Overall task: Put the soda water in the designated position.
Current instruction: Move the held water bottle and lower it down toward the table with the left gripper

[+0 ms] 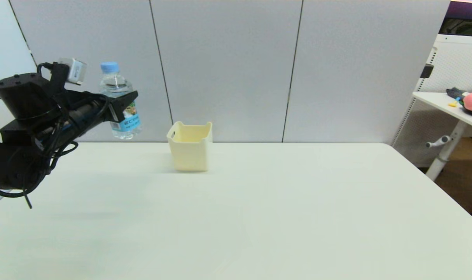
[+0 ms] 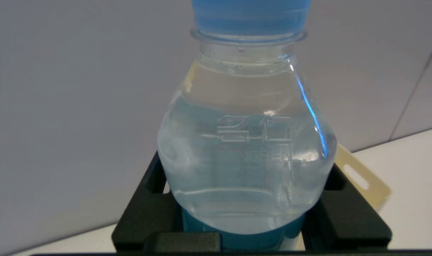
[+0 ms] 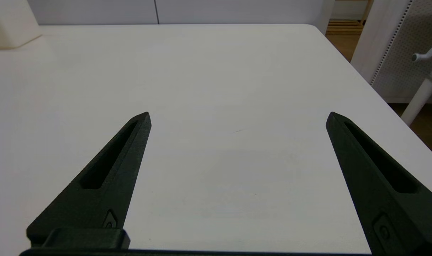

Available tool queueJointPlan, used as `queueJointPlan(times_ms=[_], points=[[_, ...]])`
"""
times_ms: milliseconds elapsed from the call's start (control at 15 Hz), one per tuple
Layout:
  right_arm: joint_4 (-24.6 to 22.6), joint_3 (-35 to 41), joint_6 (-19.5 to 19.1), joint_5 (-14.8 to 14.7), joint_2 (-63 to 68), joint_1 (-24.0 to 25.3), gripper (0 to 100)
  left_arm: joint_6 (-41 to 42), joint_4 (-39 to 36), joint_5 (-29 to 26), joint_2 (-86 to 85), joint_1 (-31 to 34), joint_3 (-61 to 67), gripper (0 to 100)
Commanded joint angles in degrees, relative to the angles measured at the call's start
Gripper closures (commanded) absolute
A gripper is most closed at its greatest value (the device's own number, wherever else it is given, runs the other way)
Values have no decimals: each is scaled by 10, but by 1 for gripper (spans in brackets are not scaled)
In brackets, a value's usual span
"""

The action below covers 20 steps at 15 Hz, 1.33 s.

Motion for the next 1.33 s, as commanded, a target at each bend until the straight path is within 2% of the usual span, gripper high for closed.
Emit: queueJointPlan(times_ms=[67,467,1333], points=[[0,0,0,0,1,0,0,-19,-55,-1,99,4,-1,100],[0,0,0,0,1,0,0,-19,-96,-1,189,4,-14,100],[0,0,0,0,1,0,0,-15,-127,-1,230,-2,-54,100]])
